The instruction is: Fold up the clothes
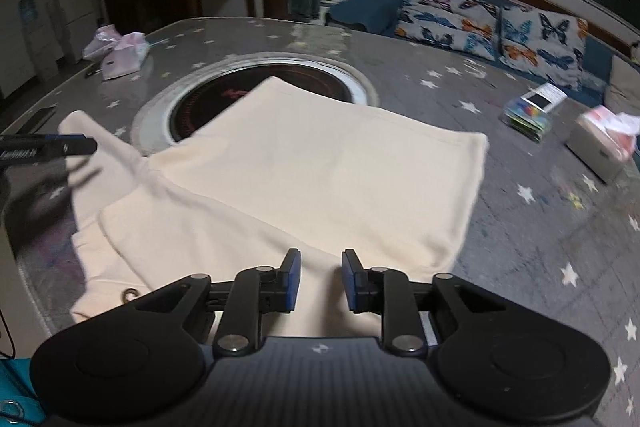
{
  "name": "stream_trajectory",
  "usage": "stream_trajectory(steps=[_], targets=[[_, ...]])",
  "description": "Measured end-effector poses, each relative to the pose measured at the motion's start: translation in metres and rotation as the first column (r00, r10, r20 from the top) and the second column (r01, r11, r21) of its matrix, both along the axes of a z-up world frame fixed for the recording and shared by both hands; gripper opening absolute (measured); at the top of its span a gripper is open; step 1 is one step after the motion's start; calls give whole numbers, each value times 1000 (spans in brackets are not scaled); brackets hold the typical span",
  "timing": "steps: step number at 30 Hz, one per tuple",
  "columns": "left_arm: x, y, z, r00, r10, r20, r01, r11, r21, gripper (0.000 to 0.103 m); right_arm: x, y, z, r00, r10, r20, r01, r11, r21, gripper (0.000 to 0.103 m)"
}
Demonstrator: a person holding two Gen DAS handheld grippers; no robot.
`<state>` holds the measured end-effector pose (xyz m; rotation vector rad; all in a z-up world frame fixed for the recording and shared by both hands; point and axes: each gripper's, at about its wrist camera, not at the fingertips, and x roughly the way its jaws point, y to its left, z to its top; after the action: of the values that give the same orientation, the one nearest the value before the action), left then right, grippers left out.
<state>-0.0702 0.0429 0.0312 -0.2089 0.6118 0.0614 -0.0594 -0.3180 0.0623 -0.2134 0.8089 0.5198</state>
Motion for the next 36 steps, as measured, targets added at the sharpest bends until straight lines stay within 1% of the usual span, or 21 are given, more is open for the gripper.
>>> stream_trajectory(steps=[2, 4, 6, 8, 10, 13, 14, 15, 16, 17, 18, 19, 21, 24, 26, 28, 29, 31, 33, 36], targets=[[-1, 17, -2, 996, 87, -5, -87, 996, 7, 46, -2, 7, 2, 1000, 23, 5, -23, 1000, 0, 26], [-2, 34, -5, 985, 174, -10, -174, 985, 15, 50, -3, 13, 4, 999, 42, 7, -42, 999, 0, 27], [-3, 51, -7, 966, 260, -14, -260, 965, 22, 56, -5, 17, 5, 998, 56, 8, -56, 998, -1, 28], [-4, 68, -9, 939, 343, -17, -343, 939, 31, 57, -6, 21, 5, 998, 66, 9, -66, 998, -3, 29], [-1, 80, -15, 929, 369, -31, -369, 929, 14, 57, -7, 23, 6, 997, 71, 9, -71, 997, -3, 29], [4, 86, -20, 931, 363, -33, -363, 932, -6, 54, -8, 22, 7, 998, 65, 13, -65, 998, -2, 29], [6, 87, -22, 933, 359, -31, -359, 933, -10, 48, -9, 21, 7, 998, 62, 14, -62, 998, -2, 29], [7, 88, -22, 936, 351, -27, -351, 936, -26, 36, -9, 20, 8, 998, 59, 16, -59, 998, -1, 29], [7, 89, -23, 940, 342, -23, -342, 939, -42, 29, -9, 19, 8, 998, 56, 17, -56, 998, 0, 29], [8, 90, -23, 943, 333, -19, -333, 941, -59, 16, -10, 18, 9, 998, 53, 19, -53, 999, 0, 29], [7, 90, -21, 945, 328, -10, -328, 941, -78, 10, -10, 17, 10, 999, 50, 20, -50, 999, 1, 29], [6, 91, -19, 946, 325, 0, -323, 941, -98, 9, -11, 16, 10, 999, 47, 22, -47, 999, 2, 29], [1, 85, -8, 954, 297, 42, -289, 948, -136, 6, -12, 15, 11, 999, 41, 25, -41, 999, 3, 29], [-4, 59, 21, 975, 186, 124, -163, 970, -178, 6, -13, 9, 13, 999, 25, 33, -25, 1000, 12, 29], [-8, 39, 40, 979, 103, 178, -68, 979, -192, 6, -14, 5, 14, 999, 14, 38, -15, 1000, 20, 29], [-11, 11, 58, 972, -3, 233, 49, 980, -191, 6, -16, 0, 15, 999, 1, 44, -2, 999, 32, 29], [-12, -2, 65, 966, -51, 253, 101, 977, -189, 6, -17, -3, 15, 999, -6, 47, 4, 999, 37, 29], [-14, -30, 75, 948, -153, 281, 210, 959, -188, 6, -19, -9, 16, 998, -20, 52, 17, 999, 48, 29], [-15, -57, 81, 923, -246, 296, 307, 934, -181, 6, -20, -15, 17, 998, -35, 56, 31, 998, 56, 29], [-11, -91, 81, 889, -349, 296, 412, 892, -186, 6, -22, -25, 18, 997, -57, 60, 52, 996, 68, 29]])
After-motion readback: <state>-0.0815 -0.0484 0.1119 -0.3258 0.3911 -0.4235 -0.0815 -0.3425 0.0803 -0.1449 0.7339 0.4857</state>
